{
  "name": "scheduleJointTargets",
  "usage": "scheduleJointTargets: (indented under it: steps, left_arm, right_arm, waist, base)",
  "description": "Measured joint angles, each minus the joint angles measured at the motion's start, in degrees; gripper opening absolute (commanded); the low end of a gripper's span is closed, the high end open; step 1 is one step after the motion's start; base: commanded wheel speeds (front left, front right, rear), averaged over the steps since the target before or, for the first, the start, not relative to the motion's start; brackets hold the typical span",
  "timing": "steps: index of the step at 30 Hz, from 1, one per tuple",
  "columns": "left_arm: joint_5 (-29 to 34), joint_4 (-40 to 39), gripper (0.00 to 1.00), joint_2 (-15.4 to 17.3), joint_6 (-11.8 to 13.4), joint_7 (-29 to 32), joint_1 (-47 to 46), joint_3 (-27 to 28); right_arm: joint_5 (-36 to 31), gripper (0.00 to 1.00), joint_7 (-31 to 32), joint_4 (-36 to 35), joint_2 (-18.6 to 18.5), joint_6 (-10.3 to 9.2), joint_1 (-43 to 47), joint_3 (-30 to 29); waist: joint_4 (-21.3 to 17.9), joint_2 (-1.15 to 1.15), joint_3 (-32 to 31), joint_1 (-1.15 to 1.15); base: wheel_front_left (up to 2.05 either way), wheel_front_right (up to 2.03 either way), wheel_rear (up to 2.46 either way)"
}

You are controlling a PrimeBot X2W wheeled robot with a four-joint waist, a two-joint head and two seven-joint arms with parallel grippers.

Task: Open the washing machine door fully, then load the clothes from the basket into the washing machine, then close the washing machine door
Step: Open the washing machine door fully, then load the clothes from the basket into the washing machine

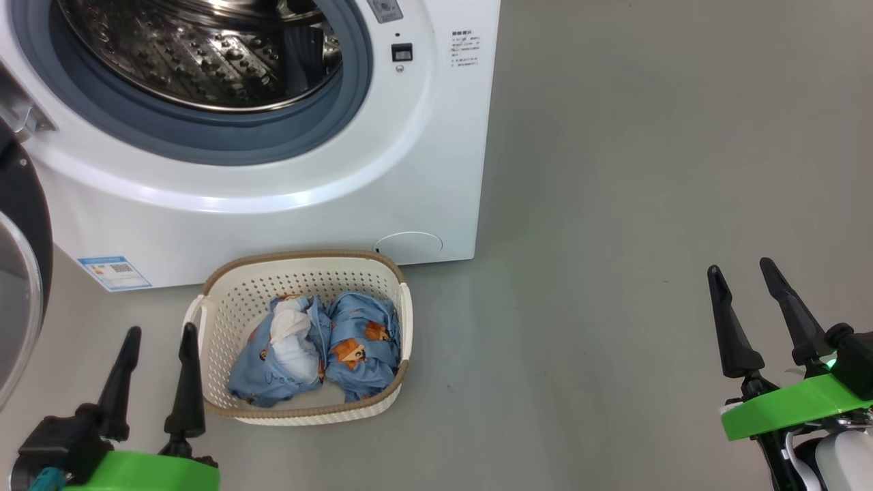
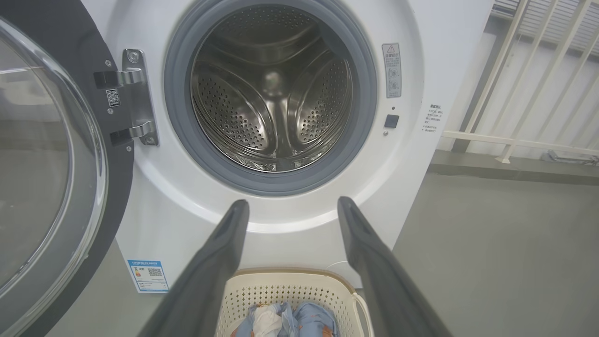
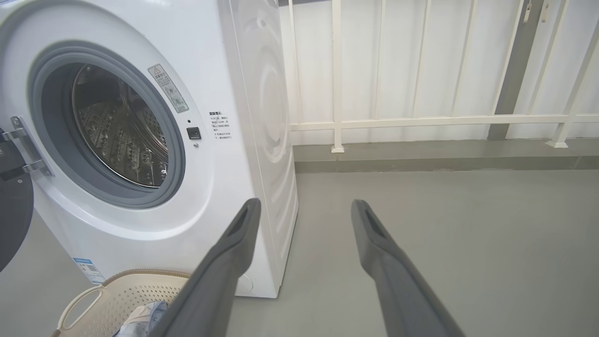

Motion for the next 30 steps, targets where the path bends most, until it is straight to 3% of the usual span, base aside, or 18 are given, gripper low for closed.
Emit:
scheduleJointTargets:
  steps: [8,20,30]
  left_arm:
    - [-2.3,0.6,1.00,0.7,0.0,0.0,0.0,-1.8]
    - [-2.1,0.8,1.00,2.0,0.0,0.0,-0.1,-3.0]
    - [-1.3,1.3,1.00,0.8,0.0,0.0,-0.2,-3.1]
  right_arm:
    - [0.0,1.00,0.0,0.0,0.0,0.00,0.0,0.0]
    - [0.0,1.00,0.0,-0.1,0.5,0.00,0.0,0.1]
    - [0.0,1.00,0.0,-0.3,0.6,0.00,0.0,-0.2]
  waist:
    - [0.2,0.00,-0.1,0.00]
    - [0.1,0.00,0.9,0.01]
    - [0.3,0.00,1.7,0.00]
  base:
    - [0.10,-0.36,0.26]
    - [0.65,-1.55,0.90]
    - [0.16,-0.17,0.01]
